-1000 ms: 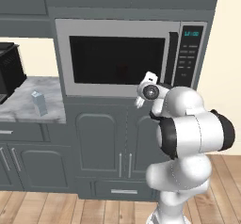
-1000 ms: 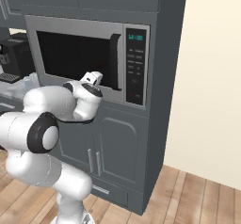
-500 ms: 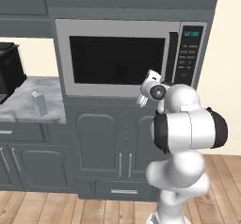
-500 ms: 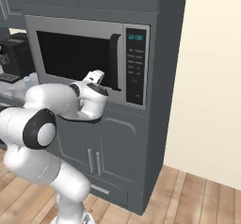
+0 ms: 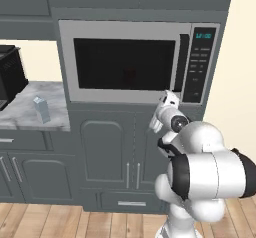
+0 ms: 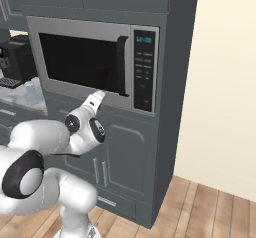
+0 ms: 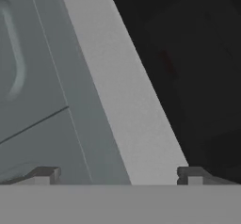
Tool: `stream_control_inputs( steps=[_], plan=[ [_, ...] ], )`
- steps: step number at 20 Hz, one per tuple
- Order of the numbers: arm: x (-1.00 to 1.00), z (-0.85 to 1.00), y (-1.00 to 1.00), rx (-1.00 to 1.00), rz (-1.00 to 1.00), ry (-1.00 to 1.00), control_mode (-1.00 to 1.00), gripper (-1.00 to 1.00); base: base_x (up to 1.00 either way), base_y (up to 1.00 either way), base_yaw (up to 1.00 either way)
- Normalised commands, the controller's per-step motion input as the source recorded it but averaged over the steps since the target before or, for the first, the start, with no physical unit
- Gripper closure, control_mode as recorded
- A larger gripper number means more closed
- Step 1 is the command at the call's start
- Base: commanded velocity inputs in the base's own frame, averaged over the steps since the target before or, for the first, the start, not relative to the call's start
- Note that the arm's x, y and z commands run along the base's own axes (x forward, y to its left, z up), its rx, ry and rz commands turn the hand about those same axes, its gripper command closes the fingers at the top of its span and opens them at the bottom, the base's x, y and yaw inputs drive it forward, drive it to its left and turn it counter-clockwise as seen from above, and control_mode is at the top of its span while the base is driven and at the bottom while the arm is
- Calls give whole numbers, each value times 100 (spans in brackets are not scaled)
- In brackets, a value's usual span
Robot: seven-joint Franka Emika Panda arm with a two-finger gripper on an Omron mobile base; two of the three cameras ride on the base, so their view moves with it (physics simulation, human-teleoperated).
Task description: Place the microwavable item in the microwave. Then, close the microwave door and press the start button.
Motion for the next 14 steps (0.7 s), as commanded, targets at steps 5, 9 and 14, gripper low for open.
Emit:
stream_control_inputs(
  steps=[5, 9, 14],
  plan=[
    [-56, 92, 2, 5, 0, 16, -100, -100, 0, 0, 0],
    [-22, 100, -13, 0, 0, 13, -100, -100, 0, 0, 0],
    [-29, 73, -44, 0, 0, 14, -100, -100, 0, 0, 0]
  ],
)
